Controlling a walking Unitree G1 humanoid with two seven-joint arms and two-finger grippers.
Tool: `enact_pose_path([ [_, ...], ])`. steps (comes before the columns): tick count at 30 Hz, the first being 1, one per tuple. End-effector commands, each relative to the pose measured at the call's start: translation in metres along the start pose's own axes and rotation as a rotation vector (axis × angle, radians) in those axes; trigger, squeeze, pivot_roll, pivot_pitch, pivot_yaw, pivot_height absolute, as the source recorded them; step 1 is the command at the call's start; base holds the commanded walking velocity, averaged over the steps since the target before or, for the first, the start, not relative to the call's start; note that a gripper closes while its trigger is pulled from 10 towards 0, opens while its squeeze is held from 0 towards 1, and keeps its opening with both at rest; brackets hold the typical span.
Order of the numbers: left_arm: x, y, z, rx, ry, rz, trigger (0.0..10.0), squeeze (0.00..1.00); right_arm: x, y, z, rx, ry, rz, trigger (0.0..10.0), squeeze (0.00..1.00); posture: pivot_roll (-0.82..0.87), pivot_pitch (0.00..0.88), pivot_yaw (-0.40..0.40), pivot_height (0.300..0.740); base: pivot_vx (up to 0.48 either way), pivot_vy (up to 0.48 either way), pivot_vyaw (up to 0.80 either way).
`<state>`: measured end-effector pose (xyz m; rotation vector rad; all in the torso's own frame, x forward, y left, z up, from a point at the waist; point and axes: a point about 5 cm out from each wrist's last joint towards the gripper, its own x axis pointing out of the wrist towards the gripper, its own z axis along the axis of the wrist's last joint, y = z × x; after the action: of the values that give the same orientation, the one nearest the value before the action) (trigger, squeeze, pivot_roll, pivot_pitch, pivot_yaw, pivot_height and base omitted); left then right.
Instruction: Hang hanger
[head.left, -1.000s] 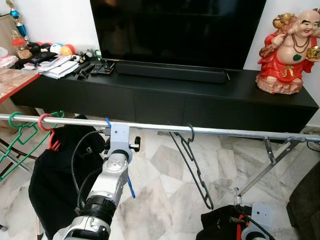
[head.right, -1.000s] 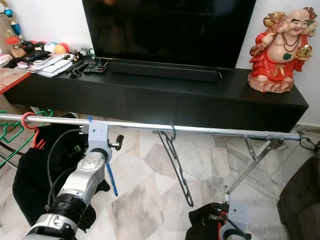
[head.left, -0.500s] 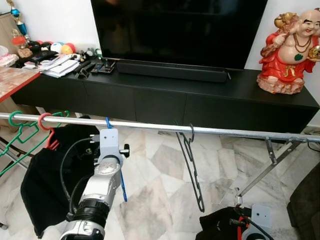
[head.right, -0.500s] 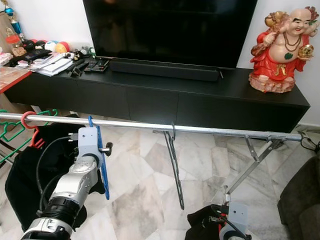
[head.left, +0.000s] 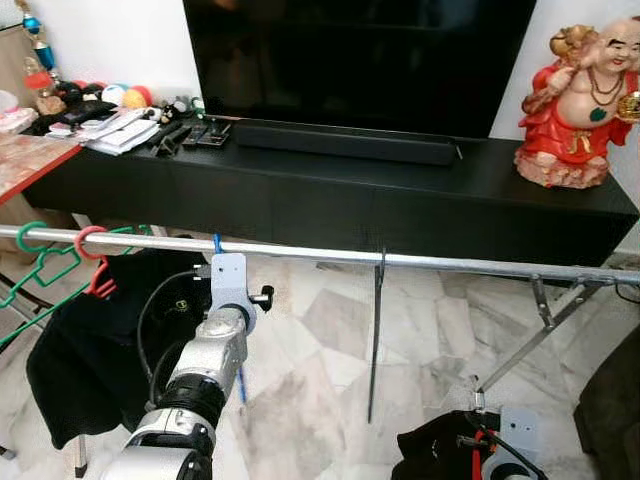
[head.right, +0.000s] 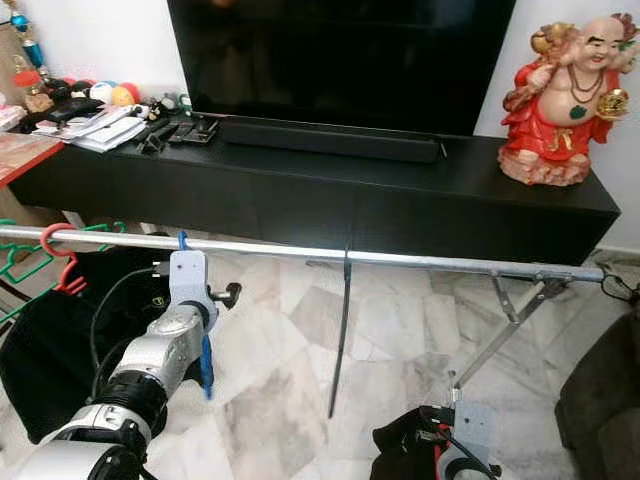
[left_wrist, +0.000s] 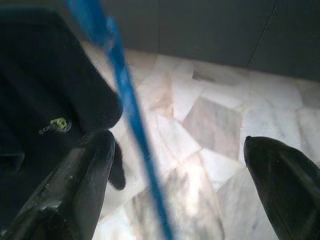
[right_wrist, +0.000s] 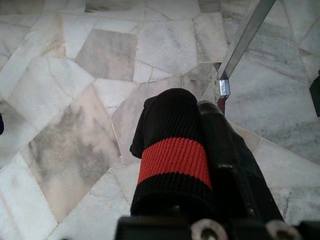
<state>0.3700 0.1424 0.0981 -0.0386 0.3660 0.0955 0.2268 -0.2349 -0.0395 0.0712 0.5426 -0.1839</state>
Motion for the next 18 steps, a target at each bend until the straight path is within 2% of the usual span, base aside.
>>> enact_pose_path([
  [1, 0.002, 0.008, -0.002, 0.028, 0.020, 0.053, 10.0, 0.00, 0.000, -0.001, 0.003, -0.011, -0.027, 0.001, 10.0, 0.00, -0.05, 0.016, 0.007, 0.740, 0.000, 0.000, 0.00],
  [2, 0.003, 0.011, -0.004, 0.027, 0.032, 0.067, 9.1, 0.00, 0.000, -0.001, 0.003, -0.011, -0.026, 0.001, 10.0, 0.00, -0.06, 0.021, 0.009, 0.740, 0.000, 0.000, 0.00],
  [3, 0.003, 0.011, -0.004, 0.027, 0.032, 0.067, 9.1, 0.00, 0.000, -0.001, 0.003, -0.011, -0.026, 0.001, 10.0, 0.00, -0.06, 0.021, 0.009, 0.740, 0.000, 0.000, 0.00],
  [4, 0.003, 0.012, -0.004, 0.031, 0.034, 0.073, 0.0, 0.00, -0.001, -0.001, 0.002, -0.011, -0.026, 0.001, 10.0, 0.00, -0.06, 0.023, 0.008, 0.740, 0.000, 0.000, 0.00],
  [8, 0.006, 0.018, -0.002, 0.039, 0.033, 0.096, 0.0, 0.00, -0.002, -0.003, 0.000, -0.007, -0.026, -0.001, 10.0, 0.00, -0.06, 0.027, 0.012, 0.740, 0.000, 0.000, 0.00],
  [18, 0.007, 0.011, -0.001, -0.014, 0.023, 0.078, 0.0, 0.00, -0.004, -0.005, -0.003, -0.005, -0.021, -0.010, 10.0, 0.00, -0.08, 0.036, 0.013, 0.740, 0.000, 0.000, 0.00],
])
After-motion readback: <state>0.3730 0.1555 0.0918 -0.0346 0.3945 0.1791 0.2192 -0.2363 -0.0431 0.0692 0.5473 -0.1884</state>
